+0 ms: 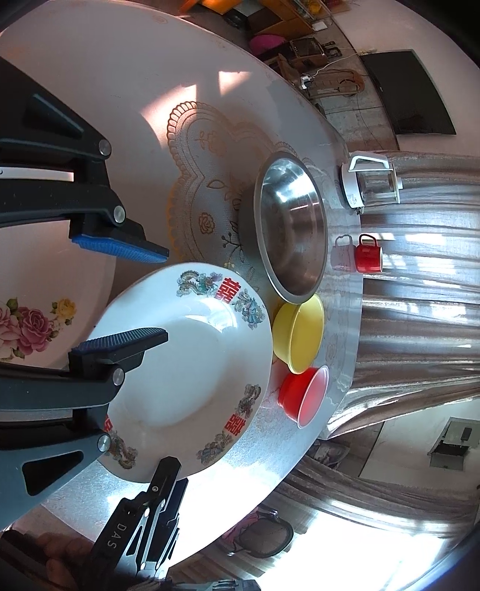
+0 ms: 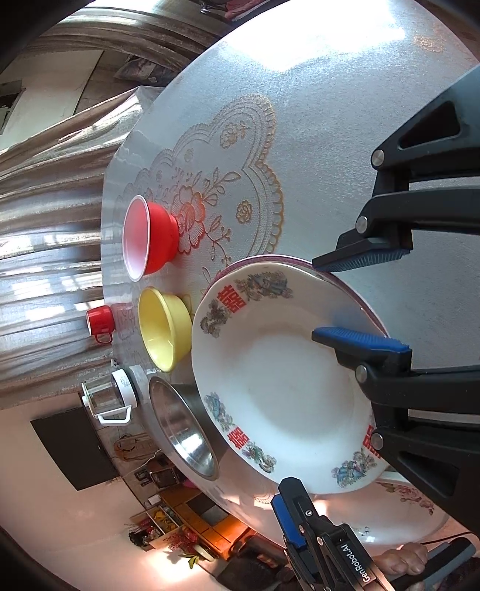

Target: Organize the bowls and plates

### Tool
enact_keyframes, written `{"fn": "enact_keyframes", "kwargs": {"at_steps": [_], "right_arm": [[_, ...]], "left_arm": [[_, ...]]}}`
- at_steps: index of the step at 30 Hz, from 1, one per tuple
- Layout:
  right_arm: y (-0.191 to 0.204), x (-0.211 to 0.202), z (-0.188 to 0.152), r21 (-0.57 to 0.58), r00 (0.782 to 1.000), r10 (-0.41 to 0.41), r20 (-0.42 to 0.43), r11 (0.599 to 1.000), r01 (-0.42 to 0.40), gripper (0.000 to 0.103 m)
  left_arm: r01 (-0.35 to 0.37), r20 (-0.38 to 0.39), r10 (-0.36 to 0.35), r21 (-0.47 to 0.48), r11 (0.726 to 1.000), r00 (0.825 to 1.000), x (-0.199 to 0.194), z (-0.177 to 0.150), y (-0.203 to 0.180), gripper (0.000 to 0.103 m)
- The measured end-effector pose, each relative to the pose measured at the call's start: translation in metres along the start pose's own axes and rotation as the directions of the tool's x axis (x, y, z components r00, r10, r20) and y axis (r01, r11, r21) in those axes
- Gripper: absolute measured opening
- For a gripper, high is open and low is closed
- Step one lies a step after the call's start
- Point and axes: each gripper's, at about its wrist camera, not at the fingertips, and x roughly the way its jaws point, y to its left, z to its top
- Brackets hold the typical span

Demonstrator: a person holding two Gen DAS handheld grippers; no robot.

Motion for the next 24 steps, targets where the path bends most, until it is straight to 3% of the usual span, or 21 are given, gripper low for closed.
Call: {"fn": "enact_keyframes", "kwargs": {"at_steps": [7,15,24], "right_arm": [[0.005,-0.006,-0.006,0.001,1.0,0.012,-0.002,1.0,-0.012,0.031],[0.009,-0.007,-0.008,-0.018,1.0,-0.011,0.018,1.0,0.012,0.03],[0.006,-0.003,-0.003,-0.041,0.998,-0.047,0.042,0.998,0.049,0.025]], "left_arm": [[0.016,-0.011,-0.016,-0.027,0.999,1.0,-0.001,-0.009,0.006,0.039],[0.094,-0.031,-0.095,-0.035,0.995,0.995,0.005,-0.01,0.002,0.039],[0.085,-0.041,-0.086,-0.022,0.996,0.995,0.008,-0.008,-0.004,0.04]]}}
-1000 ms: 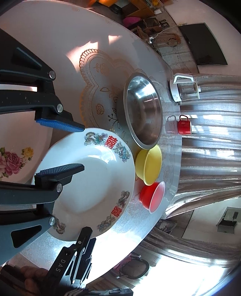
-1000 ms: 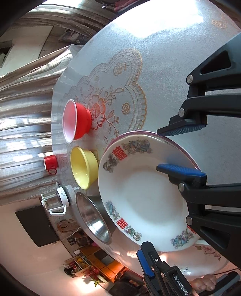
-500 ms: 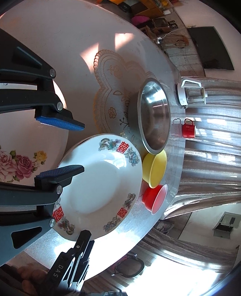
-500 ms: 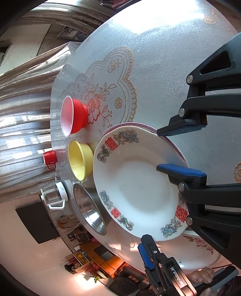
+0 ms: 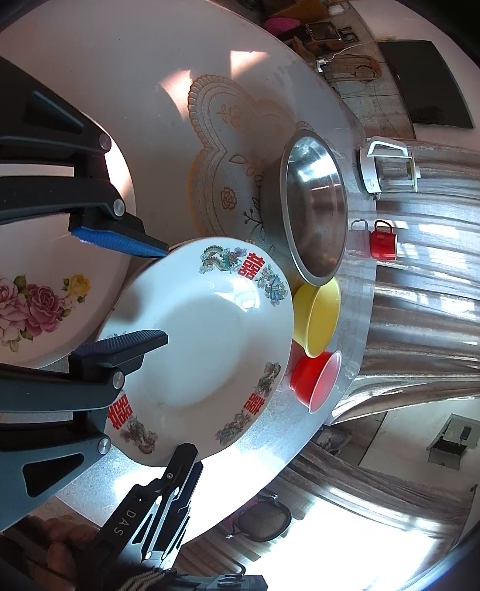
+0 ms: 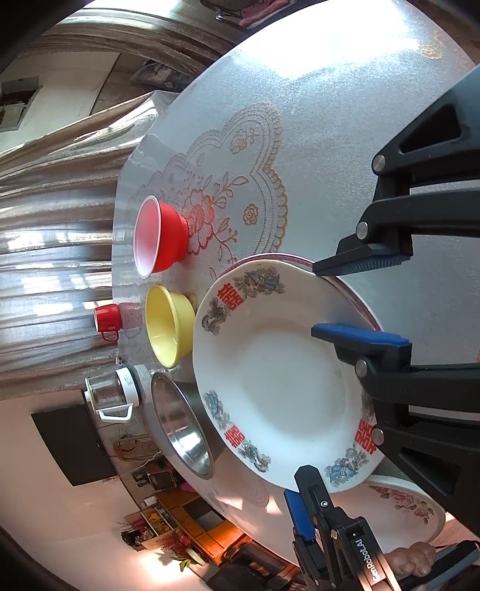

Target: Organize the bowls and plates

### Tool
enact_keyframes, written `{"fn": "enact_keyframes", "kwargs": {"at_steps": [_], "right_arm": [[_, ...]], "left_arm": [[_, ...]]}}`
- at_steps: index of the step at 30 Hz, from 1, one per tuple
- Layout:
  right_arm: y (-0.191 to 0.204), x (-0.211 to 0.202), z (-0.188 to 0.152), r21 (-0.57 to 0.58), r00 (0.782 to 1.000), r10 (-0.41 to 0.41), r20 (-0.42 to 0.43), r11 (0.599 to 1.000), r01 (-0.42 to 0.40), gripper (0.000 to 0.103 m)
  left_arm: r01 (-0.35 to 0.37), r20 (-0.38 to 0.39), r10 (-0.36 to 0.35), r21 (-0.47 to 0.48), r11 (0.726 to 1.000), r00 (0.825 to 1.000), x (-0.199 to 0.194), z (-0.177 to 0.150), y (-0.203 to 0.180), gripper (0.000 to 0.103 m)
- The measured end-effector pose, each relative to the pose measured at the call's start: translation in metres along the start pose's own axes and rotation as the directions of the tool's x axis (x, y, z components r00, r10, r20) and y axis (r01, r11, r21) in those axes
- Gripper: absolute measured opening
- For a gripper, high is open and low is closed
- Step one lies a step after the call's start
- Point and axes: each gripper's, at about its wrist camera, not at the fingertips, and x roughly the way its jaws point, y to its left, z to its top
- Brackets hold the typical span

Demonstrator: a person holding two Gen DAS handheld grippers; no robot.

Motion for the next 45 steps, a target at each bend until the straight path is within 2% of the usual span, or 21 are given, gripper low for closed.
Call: {"fn": "enact_keyframes", "kwargs": {"at_steps": [13,17,21,28,32,36,38,41,43,45], "right_arm": [[-0.003,0.0,0.001,0.014,1.0,0.024,-0.017,1.0,-0.024,0.026],[-0.005,0.0,0.001,0.037,0.999,0.042,-0.032,0.999,-0.041,0.027],[-0.009,-0.003,0.003,0.065,0.999,0.04,-0.024,0.997,-0.038,0.028],[-0.009,-0.013,0.006,0.083,0.998,0.058,0.013,0.995,-0.058,0.029],[-0.002,-0.02,0.007,0.062,0.993,0.114,0.031,0.991,-0.115,0.029],[0.015,-0.029,0.006,0.005,0.964,0.264,0.015,0.964,-0.264,0.029],[0.028,-0.033,0.003,-0.035,0.937,0.349,-0.013,0.937,-0.349,0.029],[0.049,-0.036,-0.005,-0.085,0.884,0.463,-0.07,0.88,-0.467,0.029],[0.063,-0.036,-0.012,-0.109,0.85,0.513,-0.12,0.844,-0.525,0.029],[0.074,-0.032,-0.02,-0.121,0.833,0.527,-0.167,0.828,-0.548,0.029]], "left_arm": [[0.008,-0.007,-0.008,0.003,1.0,1.0,-0.001,-0.001,0.0,0.041],[-0.014,-0.002,0.014,-0.008,1.0,1.0,-0.004,-0.002,0.003,0.042],[-0.02,0.01,0.02,-0.06,0.998,1.0,-0.013,-0.003,0.019,0.045],[-0.073,0.043,0.079,-0.121,0.99,0.996,-0.032,-0.007,0.052,0.046],[-0.095,0.047,0.104,-0.159,0.983,0.993,-0.044,-0.018,0.076,0.046],[-0.123,0.035,0.132,-0.191,0.974,0.991,-0.052,-0.034,0.1,0.046],[-0.135,0.033,0.145,-0.207,0.969,0.989,-0.057,-0.043,0.11,0.045],[-0.129,0.032,0.14,-0.229,0.965,0.99,-0.064,-0.056,0.122,0.045],[-0.119,0.036,0.132,-0.239,0.964,0.991,-0.069,-0.065,0.127,0.045],[-0.098,0.042,0.112,-0.245,0.965,0.993,-0.074,-0.072,0.128,0.045]]}}
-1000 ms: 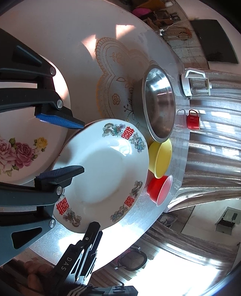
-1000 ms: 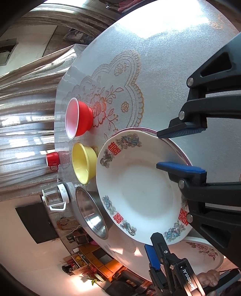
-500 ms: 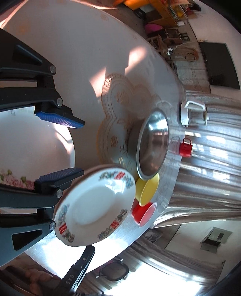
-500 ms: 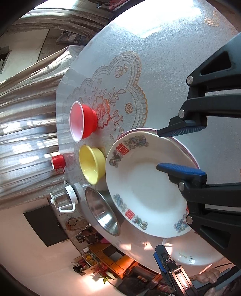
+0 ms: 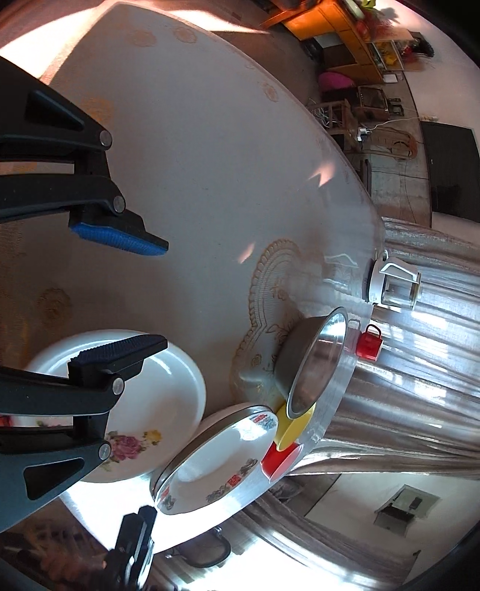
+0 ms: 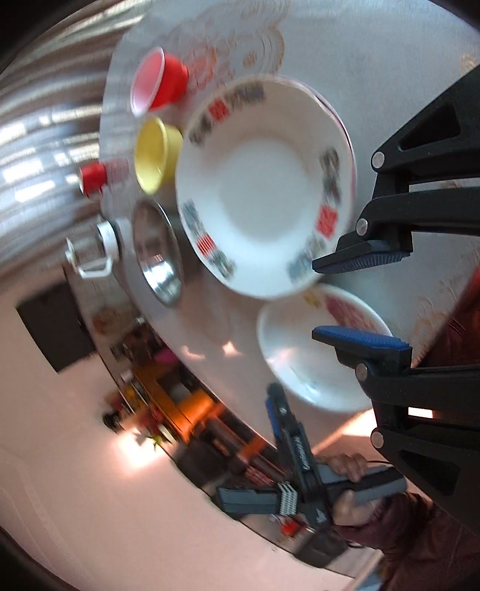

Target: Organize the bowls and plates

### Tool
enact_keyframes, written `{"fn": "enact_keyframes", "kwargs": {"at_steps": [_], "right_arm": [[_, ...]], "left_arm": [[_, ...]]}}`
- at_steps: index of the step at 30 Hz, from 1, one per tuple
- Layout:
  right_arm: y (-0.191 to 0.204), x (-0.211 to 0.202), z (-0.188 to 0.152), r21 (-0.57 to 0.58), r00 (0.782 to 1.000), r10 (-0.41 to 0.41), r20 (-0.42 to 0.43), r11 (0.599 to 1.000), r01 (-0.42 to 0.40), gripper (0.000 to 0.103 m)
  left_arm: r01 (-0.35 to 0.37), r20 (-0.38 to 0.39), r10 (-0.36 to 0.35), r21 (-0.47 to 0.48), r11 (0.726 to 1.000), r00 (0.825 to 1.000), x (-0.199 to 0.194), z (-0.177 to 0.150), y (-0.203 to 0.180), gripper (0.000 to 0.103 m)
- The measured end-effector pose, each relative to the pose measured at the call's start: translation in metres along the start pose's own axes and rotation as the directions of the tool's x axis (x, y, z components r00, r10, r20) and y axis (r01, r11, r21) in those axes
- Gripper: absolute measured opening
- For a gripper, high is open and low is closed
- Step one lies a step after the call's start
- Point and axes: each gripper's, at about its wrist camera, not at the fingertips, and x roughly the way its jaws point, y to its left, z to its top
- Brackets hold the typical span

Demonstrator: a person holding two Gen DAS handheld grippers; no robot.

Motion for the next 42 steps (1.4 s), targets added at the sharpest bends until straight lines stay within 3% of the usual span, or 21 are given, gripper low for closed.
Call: {"fn": "enact_keyframes", "kwargs": {"at_steps": [5,11,16,20,31,33,42], "right_arm": [[0.008,0.025,-0.013,0.005,0.997,0.012,-0.081,1.0,-0.011,0.029],[0.004,0.042,-0.017,0.026,0.994,-0.023,-0.103,0.999,0.026,0.028],[0.007,0.054,-0.014,-0.005,0.993,-0.035,-0.115,0.999,0.034,0.025],[0.008,0.062,-0.011,0.0,0.991,-0.021,-0.134,1.0,0.021,0.029],[0.015,0.063,-0.016,-0.03,0.992,-0.043,-0.118,0.999,0.04,0.029],[0.016,0.062,-0.017,-0.027,0.993,-0.044,-0.11,0.999,0.041,0.029],[0.019,0.062,-0.019,-0.032,0.993,-0.029,-0.111,0.999,0.026,0.027]], "left_arm": [[0.064,-0.015,-0.064,0.026,0.998,0.998,-0.007,-0.015,-0.002,0.044],[0.115,-0.055,-0.113,0.042,0.992,0.992,-0.001,-0.027,-0.012,0.032],[0.118,-0.075,-0.114,0.054,0.991,0.991,0.008,-0.031,-0.019,0.028],[0.113,-0.082,-0.107,0.063,0.992,0.991,0.009,-0.031,-0.021,0.028],[0.071,-0.039,-0.068,0.079,0.994,0.997,0.006,-0.037,-0.025,0.028],[0.102,-0.053,-0.098,0.09,0.991,0.994,0.006,-0.038,-0.027,0.026],[0.079,-0.017,-0.078,0.087,0.993,0.997,-0.004,-0.043,-0.019,0.022]]}}
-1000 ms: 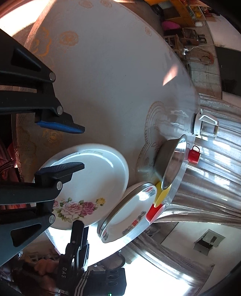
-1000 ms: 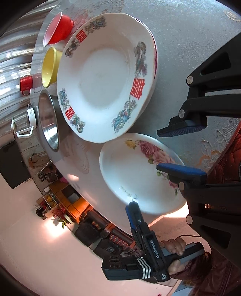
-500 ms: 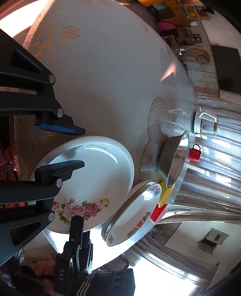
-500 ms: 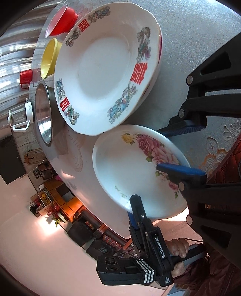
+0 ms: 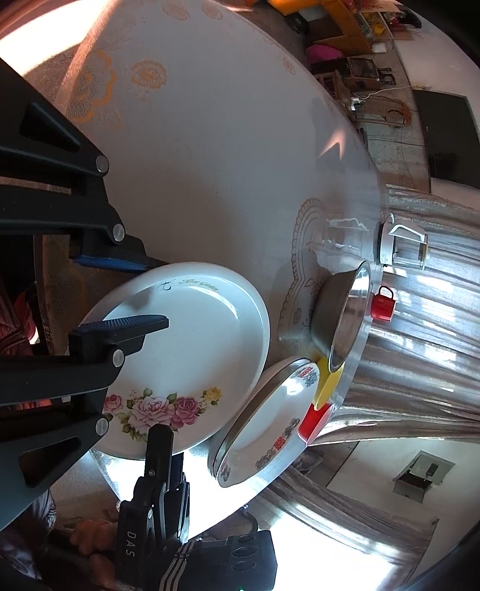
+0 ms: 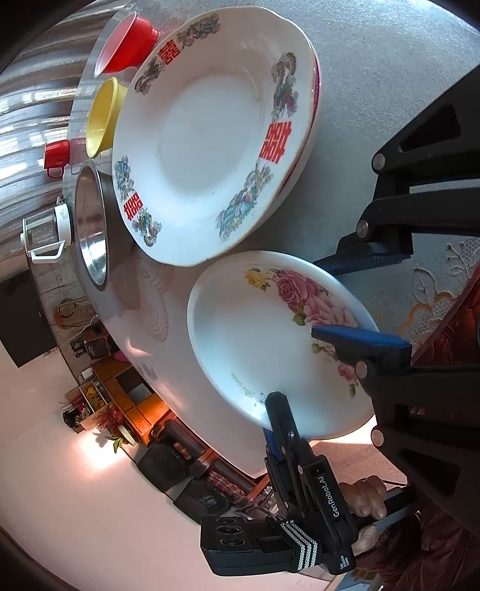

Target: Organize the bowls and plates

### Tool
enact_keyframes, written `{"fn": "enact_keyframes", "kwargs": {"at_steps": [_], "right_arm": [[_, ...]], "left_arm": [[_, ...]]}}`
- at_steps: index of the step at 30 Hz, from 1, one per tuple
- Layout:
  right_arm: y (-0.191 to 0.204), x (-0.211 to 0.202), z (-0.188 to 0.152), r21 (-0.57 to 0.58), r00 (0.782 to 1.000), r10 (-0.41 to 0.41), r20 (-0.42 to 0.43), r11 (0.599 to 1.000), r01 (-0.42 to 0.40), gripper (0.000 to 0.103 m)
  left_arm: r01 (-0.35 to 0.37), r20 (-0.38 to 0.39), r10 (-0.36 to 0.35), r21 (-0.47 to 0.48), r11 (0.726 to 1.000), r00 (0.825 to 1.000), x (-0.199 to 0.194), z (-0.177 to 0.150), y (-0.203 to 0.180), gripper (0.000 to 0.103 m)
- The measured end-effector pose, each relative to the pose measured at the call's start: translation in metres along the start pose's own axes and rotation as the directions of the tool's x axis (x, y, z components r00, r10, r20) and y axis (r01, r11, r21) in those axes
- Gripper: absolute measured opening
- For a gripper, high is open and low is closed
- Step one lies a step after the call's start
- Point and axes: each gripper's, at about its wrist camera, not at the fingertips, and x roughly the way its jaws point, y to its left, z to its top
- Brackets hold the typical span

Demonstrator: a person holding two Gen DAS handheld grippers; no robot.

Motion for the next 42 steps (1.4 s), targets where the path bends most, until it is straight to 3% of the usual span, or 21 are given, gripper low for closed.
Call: {"fn": "enact_keyframes", "kwargs": {"at_steps": [6,17,28,34,42], "right_arm": [[0.011,-0.002,0.005,-0.027,0.999,0.035,0.01,0.999,-0.035,0.027],[0.012,-0.028,0.014,-0.038,0.994,0.046,0.096,0.998,-0.043,0.025],[-0.018,-0.071,0.023,0.048,0.977,-0.039,0.211,0.998,0.03,0.025],[-0.046,-0.088,0.03,0.122,0.959,-0.125,0.252,0.988,0.097,0.025],[-0.079,-0.089,0.032,0.221,0.947,-0.211,0.243,0.962,0.157,0.025]], "left_arm": [[0.0,0.025,0.001,-0.044,0.999,1.0,-0.013,-0.002,0.013,0.022],[-0.003,0.104,0.0,0.026,1.0,0.995,-0.028,0.023,-0.005,0.022],[0.033,0.14,-0.054,0.148,0.988,0.989,-0.008,0.077,-0.057,0.022],[0.064,0.116,-0.089,0.201,0.977,0.989,0.02,0.105,-0.091,0.024],[0.086,0.062,-0.104,0.238,0.967,0.993,0.049,0.115,-0.116,0.025]]}}
